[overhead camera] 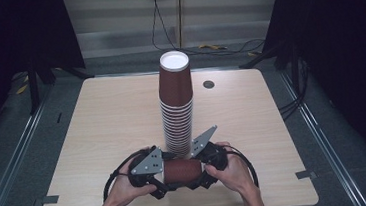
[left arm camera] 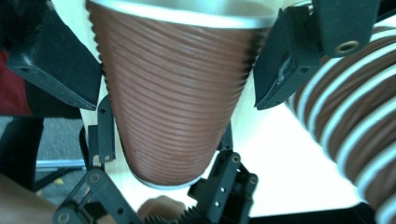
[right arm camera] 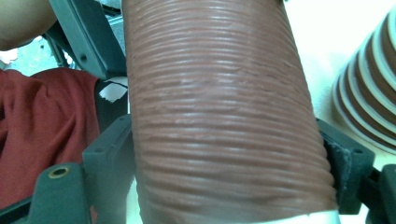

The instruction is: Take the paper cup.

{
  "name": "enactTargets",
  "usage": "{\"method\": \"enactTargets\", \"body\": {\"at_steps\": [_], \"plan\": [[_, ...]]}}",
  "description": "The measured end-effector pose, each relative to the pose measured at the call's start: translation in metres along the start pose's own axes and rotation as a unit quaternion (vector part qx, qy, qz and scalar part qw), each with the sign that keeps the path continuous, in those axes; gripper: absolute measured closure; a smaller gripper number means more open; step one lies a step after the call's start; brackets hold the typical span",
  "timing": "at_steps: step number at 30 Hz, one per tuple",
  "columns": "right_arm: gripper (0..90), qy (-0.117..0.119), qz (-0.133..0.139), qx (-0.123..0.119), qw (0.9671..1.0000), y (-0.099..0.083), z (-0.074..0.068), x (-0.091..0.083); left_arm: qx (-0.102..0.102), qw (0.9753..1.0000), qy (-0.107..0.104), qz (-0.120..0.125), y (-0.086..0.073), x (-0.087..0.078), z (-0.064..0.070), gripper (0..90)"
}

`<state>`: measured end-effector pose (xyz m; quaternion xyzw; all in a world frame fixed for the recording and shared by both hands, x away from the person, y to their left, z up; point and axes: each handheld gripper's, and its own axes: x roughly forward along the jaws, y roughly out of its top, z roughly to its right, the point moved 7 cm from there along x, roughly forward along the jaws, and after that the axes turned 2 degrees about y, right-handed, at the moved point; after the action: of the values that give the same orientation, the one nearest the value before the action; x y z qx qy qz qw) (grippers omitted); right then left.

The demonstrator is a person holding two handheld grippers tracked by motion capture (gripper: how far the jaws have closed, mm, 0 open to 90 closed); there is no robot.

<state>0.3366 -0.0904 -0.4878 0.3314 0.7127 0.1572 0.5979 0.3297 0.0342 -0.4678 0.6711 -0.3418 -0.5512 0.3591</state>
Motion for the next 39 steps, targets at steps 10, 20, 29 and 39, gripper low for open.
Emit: {"method": "enactTargets", "body": {"at_steps": [10,20,29,39], "plan": [[19.2,-0.025,0.019,0.025,0.9992,-0.012,0.005,-0.006,-0.043,0.9970,0.033,0.055,-0.003,-0.014,-0.007,15.7],[19.1,-0.059,0.069,0.045,0.9949,-0.022,0.011,-0.014,-0.102,0.9864,0.050,0.119,-0.015,-0.023,-0.010,15.5],[19.1,-0.052,0.119,0.040,0.9907,-0.027,0.010,-0.008,-0.121,0.9840,0.048,0.122,-0.022,-0.022,-0.008,15.4],[19.1,-0.053,0.153,0.032,0.9863,-0.030,0.009,-0.009,-0.124,0.9819,0.037,0.138,-0.019,-0.019,-0.006,15.4]]}}
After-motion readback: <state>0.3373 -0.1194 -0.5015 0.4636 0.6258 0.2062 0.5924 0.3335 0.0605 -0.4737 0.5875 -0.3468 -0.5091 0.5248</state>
